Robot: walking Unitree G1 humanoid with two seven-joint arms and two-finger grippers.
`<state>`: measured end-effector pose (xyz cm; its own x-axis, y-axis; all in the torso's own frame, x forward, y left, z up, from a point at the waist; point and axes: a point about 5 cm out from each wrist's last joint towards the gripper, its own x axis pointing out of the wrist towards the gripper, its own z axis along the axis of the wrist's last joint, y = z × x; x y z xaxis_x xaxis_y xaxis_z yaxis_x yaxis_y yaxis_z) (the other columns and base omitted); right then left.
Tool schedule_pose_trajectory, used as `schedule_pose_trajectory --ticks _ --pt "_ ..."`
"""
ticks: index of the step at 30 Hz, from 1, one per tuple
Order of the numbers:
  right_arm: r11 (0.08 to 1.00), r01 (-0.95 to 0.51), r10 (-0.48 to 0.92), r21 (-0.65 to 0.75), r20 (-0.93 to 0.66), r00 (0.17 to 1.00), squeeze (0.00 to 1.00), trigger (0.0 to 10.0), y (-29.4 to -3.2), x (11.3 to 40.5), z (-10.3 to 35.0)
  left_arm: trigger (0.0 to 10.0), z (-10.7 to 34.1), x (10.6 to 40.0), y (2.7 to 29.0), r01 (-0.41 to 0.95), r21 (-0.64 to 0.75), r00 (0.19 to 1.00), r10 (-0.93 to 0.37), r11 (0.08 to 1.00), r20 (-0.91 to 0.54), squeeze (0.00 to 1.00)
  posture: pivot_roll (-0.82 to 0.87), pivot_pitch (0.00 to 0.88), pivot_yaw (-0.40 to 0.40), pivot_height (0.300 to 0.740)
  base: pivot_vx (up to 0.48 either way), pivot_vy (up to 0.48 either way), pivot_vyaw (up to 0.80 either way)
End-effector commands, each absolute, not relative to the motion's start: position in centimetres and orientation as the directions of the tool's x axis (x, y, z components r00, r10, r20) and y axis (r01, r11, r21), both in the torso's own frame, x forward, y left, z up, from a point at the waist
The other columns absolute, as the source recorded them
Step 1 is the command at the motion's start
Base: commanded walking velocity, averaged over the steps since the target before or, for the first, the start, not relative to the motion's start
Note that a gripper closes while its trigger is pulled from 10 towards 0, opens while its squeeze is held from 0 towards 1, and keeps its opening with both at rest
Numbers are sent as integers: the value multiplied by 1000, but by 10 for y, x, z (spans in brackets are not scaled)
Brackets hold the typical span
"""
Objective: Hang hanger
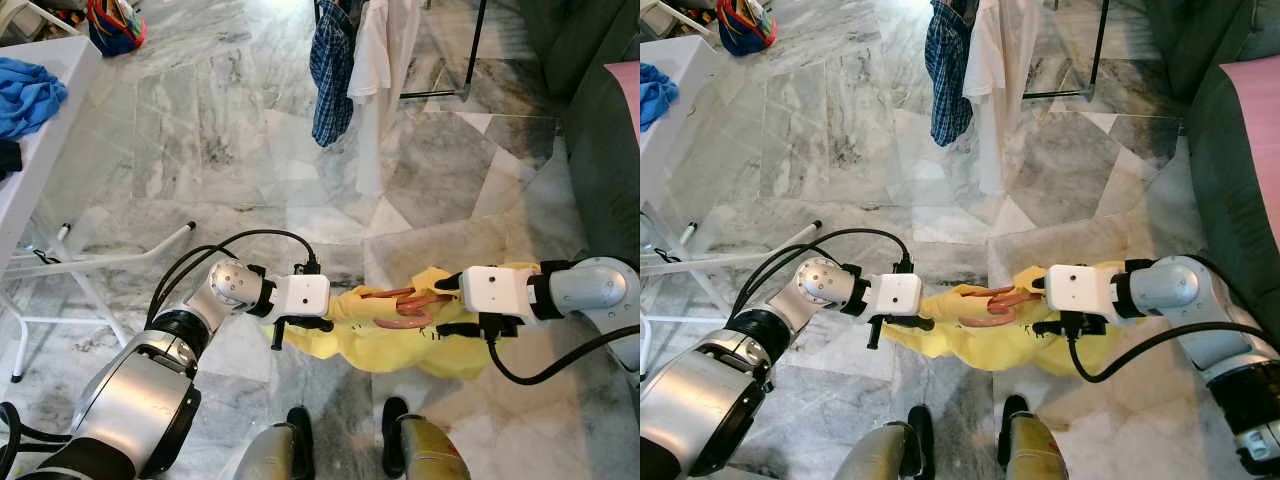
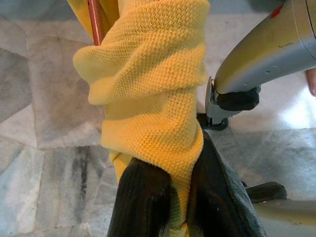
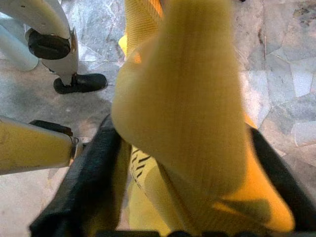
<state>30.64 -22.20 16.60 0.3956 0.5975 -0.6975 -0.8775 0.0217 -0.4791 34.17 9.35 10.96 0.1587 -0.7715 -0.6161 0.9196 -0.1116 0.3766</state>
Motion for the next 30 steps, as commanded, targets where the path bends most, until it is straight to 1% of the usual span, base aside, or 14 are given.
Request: schedule_pose_trajectory --ticks 1,8,18,30 --pt "-8 -884 588 -467 -717 374 0 0 -223 306 163 0 112 342 96 914 387 155 -773 -125 -616 0 -158 301 141 740 0 0 0" --pt "-9 -881 575 -473 -723 382 0 0 -229 307 162 0 110 341 97 911 391 158 -765 -131 -624 0 -159 294 138 740 0 0 0" --pt "-19 -884 579 -468 -726 372 0 0 -228 310 161 0 109 341 94 906 397 154 -761 -146 -630 0 -159 287 133 740 0 0 0" --pt "11 -882 599 -472 -703 384 0 0 -228 309 158 0 110 342 93 898 419 172 -767 -135 -618 0 -156 277 131 740 0 0 0"
